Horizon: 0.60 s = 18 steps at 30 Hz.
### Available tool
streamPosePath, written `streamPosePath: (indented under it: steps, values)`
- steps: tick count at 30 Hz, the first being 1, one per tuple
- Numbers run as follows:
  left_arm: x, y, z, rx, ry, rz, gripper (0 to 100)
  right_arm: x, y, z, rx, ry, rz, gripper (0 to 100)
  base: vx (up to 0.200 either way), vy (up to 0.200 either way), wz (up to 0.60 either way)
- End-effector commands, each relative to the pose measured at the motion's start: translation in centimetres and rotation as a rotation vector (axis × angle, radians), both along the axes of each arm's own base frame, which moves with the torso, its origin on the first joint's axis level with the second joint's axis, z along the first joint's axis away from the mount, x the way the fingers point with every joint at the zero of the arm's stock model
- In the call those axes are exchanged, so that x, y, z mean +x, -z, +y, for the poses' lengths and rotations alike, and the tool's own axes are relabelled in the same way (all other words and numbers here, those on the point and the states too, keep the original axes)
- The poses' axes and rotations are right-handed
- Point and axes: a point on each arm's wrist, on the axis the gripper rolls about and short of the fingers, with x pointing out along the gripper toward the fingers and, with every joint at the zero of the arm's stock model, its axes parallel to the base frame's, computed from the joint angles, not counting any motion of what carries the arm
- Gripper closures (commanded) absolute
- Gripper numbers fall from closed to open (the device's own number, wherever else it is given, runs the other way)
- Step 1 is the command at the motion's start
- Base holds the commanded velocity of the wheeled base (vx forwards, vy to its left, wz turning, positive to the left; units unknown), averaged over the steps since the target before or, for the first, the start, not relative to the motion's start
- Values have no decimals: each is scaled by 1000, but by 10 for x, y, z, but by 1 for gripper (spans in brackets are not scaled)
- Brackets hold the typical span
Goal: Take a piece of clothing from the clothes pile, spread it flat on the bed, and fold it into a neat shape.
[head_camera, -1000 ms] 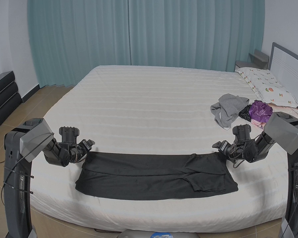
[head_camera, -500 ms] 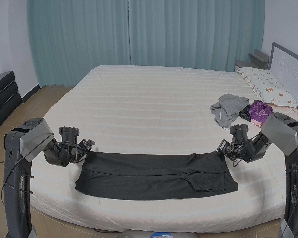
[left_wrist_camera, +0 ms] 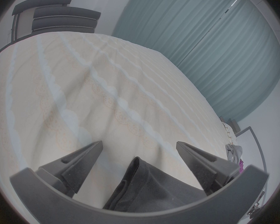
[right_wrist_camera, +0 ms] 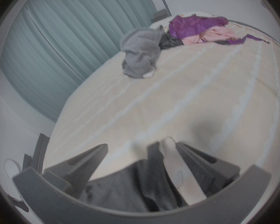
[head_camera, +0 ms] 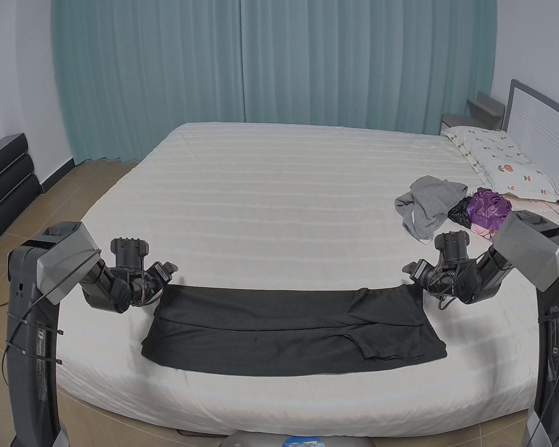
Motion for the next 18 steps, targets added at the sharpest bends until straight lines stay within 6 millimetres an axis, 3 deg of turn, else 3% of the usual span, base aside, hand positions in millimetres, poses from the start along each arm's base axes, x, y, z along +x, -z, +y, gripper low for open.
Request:
streamPosePath:
  steps: [1,4,5,8,9,10,12,18]
  values:
    - [0,-1,1,-17,-14,-2,0,2,-32,5,0,-36,-108,0,0,0,0]
    - [0,-2,0,-22,-18,-5,0,0,-49,18,-16,-95,-144,0,0,0,0]
    - [0,-2,1,-22,-19,-3,0,-2,-54,31,-27,-145,-152,0,0,0,0]
    - [0,-1,1,-23,-20,-2,0,-7,-52,56,-49,-221,-138,0,0,0,0]
    - [0,-1,1,-23,-20,-2,0,-7,-52,56,-49,-221,-138,0,0,0,0]
    - [-1,-2,1,-23,-20,-2,0,-11,-47,74,-63,-275,-126,0,0,0,0]
    - [-1,-2,1,-23,-20,-2,0,-14,-38,88,-80,-319,-111,0,0,0,0]
    - [-1,-2,1,-23,-20,0,0,-19,-16,103,-153,-419,-76,0,0,0,0]
